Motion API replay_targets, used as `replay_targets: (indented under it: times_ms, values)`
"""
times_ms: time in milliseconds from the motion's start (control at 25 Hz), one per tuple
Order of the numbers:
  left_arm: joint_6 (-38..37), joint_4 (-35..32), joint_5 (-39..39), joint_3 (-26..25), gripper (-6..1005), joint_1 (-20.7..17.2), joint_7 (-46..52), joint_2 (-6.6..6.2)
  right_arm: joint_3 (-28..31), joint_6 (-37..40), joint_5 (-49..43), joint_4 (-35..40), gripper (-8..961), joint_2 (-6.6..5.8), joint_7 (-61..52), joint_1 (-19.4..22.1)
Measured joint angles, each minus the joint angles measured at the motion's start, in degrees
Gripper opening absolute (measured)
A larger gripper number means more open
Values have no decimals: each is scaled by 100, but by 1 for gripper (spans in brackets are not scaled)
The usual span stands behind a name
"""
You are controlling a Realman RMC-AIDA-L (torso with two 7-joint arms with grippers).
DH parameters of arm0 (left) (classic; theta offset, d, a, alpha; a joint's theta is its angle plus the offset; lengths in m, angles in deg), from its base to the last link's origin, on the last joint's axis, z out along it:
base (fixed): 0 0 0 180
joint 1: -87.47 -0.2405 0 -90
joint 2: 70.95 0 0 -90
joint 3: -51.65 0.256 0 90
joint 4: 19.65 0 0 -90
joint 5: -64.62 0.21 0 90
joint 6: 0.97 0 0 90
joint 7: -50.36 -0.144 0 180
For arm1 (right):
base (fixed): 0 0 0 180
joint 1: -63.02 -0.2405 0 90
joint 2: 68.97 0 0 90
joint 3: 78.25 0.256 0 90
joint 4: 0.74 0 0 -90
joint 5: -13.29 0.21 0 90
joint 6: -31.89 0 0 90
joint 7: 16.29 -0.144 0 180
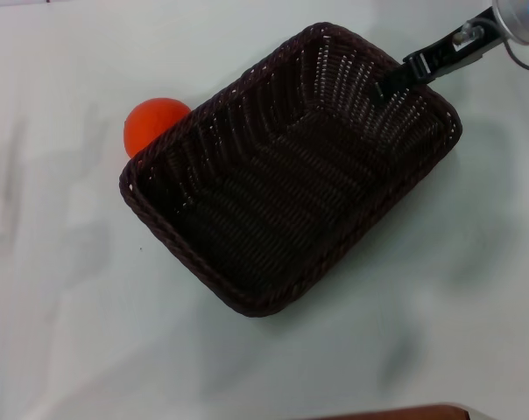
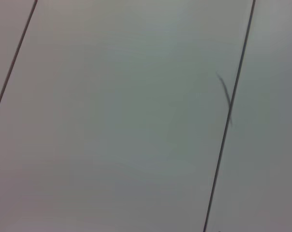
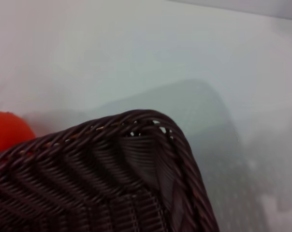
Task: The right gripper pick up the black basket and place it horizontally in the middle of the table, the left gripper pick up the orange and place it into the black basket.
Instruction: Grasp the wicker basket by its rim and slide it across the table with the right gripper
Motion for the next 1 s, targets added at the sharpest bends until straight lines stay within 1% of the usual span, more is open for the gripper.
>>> replay_targets:
  times_ms: [200,440,680,880,1000]
  values:
    - [-62,-10,0,0,813,44,0,1,-9,400,214,-322,890,2,179,10]
    - [-123,-10,0,0,812,87,0,10,-44,513,523,-481,860,0,397,45]
    - [-143,-17,-31,0,814,94,7,9,-84,506,535,-383,626,2,390,113]
    - [-143,-27,-19,0,813,81,8,18,-84,432,540,-301,371,3,352,150]
    - [-124,-30,-5,0,813,45,9,18,-65,381,559,-300,258,5,301,169]
